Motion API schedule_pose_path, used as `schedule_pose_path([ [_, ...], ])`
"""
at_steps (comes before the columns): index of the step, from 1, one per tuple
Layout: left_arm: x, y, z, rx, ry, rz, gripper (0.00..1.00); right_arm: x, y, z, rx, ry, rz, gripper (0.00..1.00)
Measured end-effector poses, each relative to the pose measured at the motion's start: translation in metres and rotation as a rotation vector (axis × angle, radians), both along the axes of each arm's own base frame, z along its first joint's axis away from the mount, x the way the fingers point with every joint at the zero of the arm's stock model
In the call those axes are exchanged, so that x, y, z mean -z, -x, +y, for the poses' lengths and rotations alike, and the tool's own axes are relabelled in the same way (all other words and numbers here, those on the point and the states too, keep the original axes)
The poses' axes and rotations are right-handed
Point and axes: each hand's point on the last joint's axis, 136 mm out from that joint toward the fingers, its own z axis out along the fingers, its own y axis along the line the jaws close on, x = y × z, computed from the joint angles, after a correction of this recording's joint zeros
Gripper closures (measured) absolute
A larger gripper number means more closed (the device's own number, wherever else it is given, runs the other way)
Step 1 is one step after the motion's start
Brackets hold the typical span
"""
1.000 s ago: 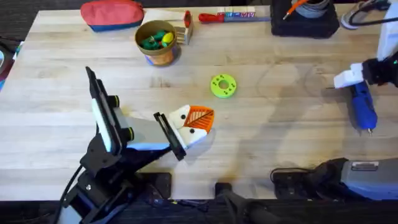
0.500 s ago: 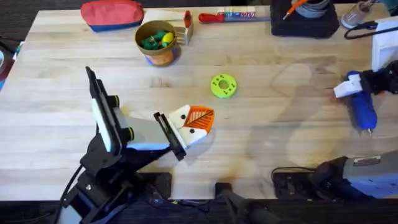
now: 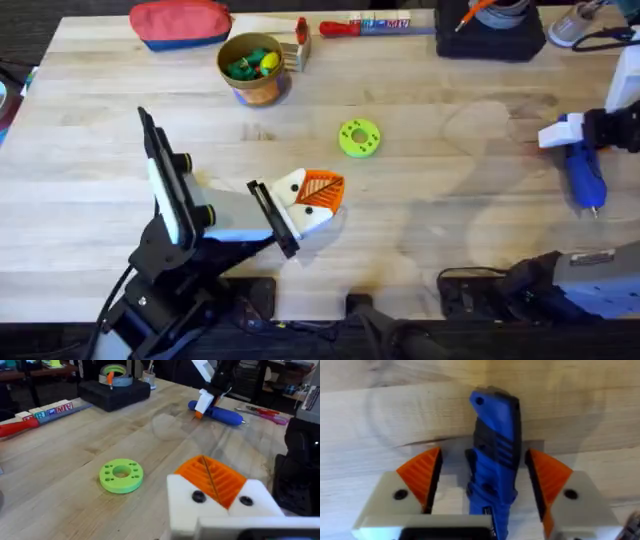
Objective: Pick up the gripper from the table and insert it into the empty holder that is missing its gripper. Then pick up a screw, insert it into the mounting hole, and use the screwdriver to tighten it. Finally, clean up the table by picking up the vegetable and placing it into the bucket.
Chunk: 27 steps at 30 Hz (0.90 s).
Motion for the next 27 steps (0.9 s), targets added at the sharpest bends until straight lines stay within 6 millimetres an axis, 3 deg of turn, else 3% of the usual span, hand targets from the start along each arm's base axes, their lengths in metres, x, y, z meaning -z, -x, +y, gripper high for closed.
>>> schedule_pose_path([
  [16, 0.0000, 0.0000, 0.0000, 0.000, 0.000, 0.000, 0.995, 0.0013, -0.0040, -0.0011, 0.008, -0.006, -0.018, 0.952],
  [18, 0.0000, -0.0001, 0.0001, -0.001, 0.000, 0.000, 0.995, 0.0014, -0.0043, -0.0011, 0.009, -0.006, -0.018, 0.990],
  [27, 0.0000, -0.0007, 0.0004, -0.005, 0.000, 0.000, 0.995, -0.0065, -0.0012, 0.0084, -0.005, -0.015, -0.007, 0.994],
])
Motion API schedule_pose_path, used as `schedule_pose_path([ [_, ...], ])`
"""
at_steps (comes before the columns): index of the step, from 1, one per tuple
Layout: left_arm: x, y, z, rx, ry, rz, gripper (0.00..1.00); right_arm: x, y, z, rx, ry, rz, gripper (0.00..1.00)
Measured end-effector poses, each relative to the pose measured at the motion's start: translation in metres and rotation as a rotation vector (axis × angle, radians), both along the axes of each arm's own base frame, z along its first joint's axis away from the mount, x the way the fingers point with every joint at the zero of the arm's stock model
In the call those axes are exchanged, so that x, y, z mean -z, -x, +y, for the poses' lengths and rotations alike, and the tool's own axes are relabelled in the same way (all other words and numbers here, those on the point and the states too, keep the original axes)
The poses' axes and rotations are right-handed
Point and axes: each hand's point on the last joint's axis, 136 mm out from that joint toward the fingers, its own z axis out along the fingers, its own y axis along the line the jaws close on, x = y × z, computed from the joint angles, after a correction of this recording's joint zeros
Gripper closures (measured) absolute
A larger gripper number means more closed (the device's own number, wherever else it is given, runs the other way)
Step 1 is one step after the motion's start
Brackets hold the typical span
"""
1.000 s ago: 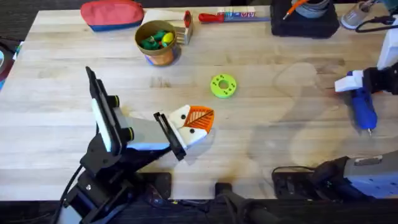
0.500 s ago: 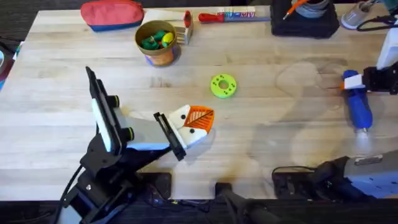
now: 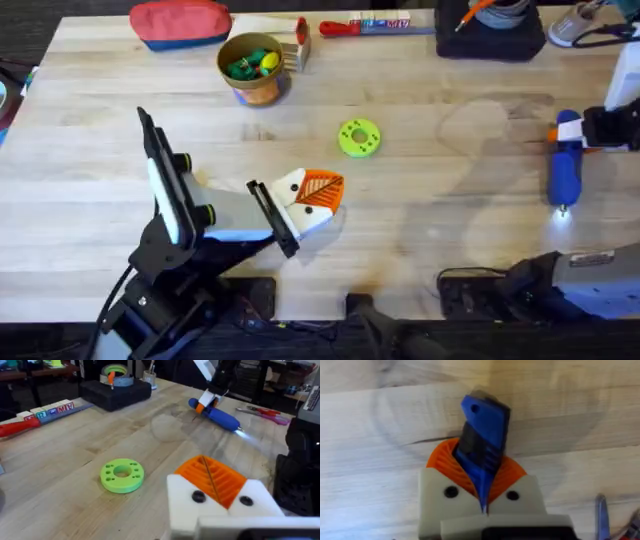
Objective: Pick up the gripper from the table and insert it into the empty holder that is missing its gripper. Then pick up a screw, insert it into the mounting hole, and use the screwdriver to tighten it. Finally, clean up the table by picking up the vegetable and placing it into the bucket.
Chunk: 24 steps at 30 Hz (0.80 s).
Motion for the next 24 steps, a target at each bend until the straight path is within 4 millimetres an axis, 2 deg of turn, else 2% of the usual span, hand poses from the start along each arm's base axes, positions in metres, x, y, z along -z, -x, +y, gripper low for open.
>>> schedule_pose_path([
  [3, 0.000, 0.000, 0.000, 0.000, 0.000, 0.000, 0.995, -0.019, -0.004, 0.002, 0.005, 0.029, -0.045, 0.994],
  [8, 0.000, 0.000, 0.000, 0.000, 0.000, 0.000, 0.995, -0.072, -0.013, 0.008, 0.035, 0.097, -0.185, 0.994],
  [13, 0.000, 0.000, 0.000, 0.000, 0.000, 0.000, 0.995, -0.124, -0.022, 0.029, 0.047, 0.081, -0.372, 0.995],
  [19, 0.000, 0.000, 0.000, 0.000, 0.000, 0.000, 0.995, -0.170, -0.033, 0.073, 0.004, 0.042, -0.531, 0.995],
  [24, 0.000, 0.000, 0.000, 0.000, 0.000, 0.000, 0.995, -0.203, -0.039, 0.134, -0.145, 0.019, -0.655, 0.995],
])
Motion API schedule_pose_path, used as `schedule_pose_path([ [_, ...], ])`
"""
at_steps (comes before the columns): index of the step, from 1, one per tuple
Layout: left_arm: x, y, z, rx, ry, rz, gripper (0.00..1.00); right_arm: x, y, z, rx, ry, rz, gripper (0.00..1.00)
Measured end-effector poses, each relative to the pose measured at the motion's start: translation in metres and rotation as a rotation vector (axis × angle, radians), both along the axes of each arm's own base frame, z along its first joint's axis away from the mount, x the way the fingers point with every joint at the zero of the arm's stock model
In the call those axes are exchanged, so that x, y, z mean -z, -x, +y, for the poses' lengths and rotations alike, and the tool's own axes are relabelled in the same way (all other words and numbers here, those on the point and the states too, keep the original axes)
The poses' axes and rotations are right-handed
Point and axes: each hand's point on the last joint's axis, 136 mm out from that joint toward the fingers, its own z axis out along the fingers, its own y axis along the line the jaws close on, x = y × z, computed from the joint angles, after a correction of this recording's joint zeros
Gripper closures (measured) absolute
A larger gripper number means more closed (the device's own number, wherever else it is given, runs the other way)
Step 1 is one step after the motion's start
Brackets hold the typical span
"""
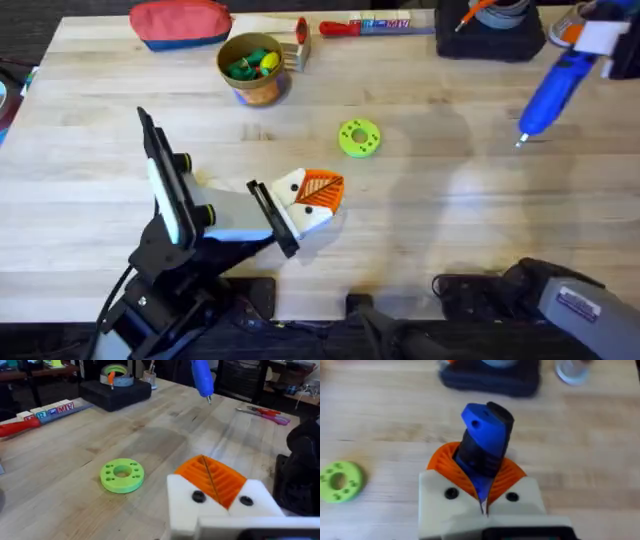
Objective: Pick up the gripper from the table and insert it into the empty holder that is missing its gripper. Then pick up a screw, insert it into the mounting hole, and use the screwdriver to tighten it. Finally, clean up the table by picking up the vegetable and placing it into the bucket.
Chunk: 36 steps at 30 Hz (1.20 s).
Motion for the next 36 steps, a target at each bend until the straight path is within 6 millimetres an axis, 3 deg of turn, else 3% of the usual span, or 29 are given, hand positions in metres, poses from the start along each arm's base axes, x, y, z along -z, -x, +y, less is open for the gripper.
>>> schedule_pose_path([
  [7, 0.000, 0.000, 0.000, 0.000, 0.000, 0.000, 0.995, -0.055, 0.002, 0.091, -0.226, -0.020, -0.291, 0.995],
  [8, 0.000, 0.000, 0.000, 0.000, 0.000, 0.000, 0.995, -0.070, 0.009, 0.129, -0.332, -0.050, -0.387, 0.995],
  [16, 0.000, 0.000, 0.000, 0.000, 0.000, 0.000, 0.995, -0.083, 0.031, 0.233, -0.655, -0.147, -0.535, 0.995],
  [17, 0.000, 0.000, 0.000, 0.000, 0.000, 0.000, 0.995, -0.092, 0.044, 0.262, -0.748, -0.182, -0.595, 0.995],
  [21, 0.000, 0.000, 0.000, 0.000, 0.000, 0.000, 0.995, -0.105, 0.060, 0.289, -0.835, -0.234, -0.678, 0.995],
  [26, 0.000, 0.000, 0.000, 0.000, 0.000, 0.000, 0.995, -0.122, 0.077, 0.309, -0.886, -0.334, -0.770, 0.995],
  [36, 0.000, 0.000, 0.000, 0.000, 0.000, 0.000, 0.995, -0.125, 0.116, 0.353, -1.037, -0.462, -0.794, 0.995],
])
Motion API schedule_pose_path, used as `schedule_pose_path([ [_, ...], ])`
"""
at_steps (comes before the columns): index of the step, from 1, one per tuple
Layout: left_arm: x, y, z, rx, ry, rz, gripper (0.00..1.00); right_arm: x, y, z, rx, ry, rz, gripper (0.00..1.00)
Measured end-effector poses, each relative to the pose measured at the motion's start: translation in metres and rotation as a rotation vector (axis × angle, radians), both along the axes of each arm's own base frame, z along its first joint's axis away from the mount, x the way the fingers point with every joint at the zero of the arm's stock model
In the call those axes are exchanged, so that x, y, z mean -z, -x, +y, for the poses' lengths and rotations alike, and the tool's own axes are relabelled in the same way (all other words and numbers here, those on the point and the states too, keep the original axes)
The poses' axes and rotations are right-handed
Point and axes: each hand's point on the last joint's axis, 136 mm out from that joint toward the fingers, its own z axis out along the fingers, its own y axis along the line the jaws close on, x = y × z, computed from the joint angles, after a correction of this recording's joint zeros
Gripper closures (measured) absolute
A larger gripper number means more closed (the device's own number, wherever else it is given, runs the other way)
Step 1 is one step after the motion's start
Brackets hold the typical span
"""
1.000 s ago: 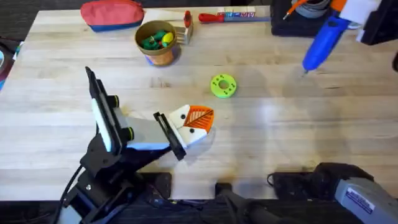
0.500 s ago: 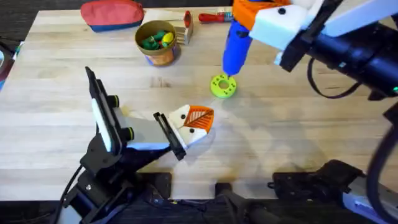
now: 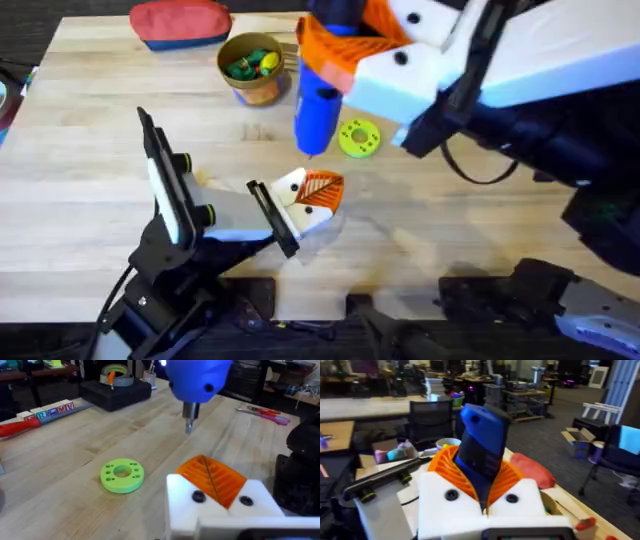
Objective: Pick up the gripper from the table and insert it into the empty holder that is missing its gripper. Then pick up a screw, insert it into the mounting hole, and use the screwdriver to tighten it. Finally, clean up the table by picking up the vegetable and placing it into the bucket.
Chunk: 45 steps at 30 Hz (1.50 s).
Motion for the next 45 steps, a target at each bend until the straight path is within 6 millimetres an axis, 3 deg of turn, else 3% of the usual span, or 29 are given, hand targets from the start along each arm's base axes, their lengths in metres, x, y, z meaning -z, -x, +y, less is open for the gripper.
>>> schedule_pose_path([
  [5, 0.000, 0.000, 0.000, 0.000, 0.000, 0.000, 0.995, 0.012, 0.010, 0.028, -0.077, 0.015, 0.017, 0.995],
  [8, 0.000, 0.000, 0.000, 0.000, 0.000, 0.000, 0.995, 0.020, 0.012, 0.035, -0.093, 0.032, 0.032, 0.995],
  [24, 0.000, 0.000, 0.000, 0.000, 0.000, 0.000, 0.995, 0.030, 0.012, 0.037, -0.095, 0.061, 0.058, 0.995],
  [32, 0.000, 0.000, 0.000, 0.000, 0.000, 0.000, 0.995, 0.024, 0.012, 0.036, -0.098, 0.034, 0.054, 0.996],
  [45, 0.000, 0.000, 0.000, 0.000, 0.000, 0.000, 0.995, 0.030, 0.012, 0.037, -0.098, 0.047, 0.079, 0.996],
])
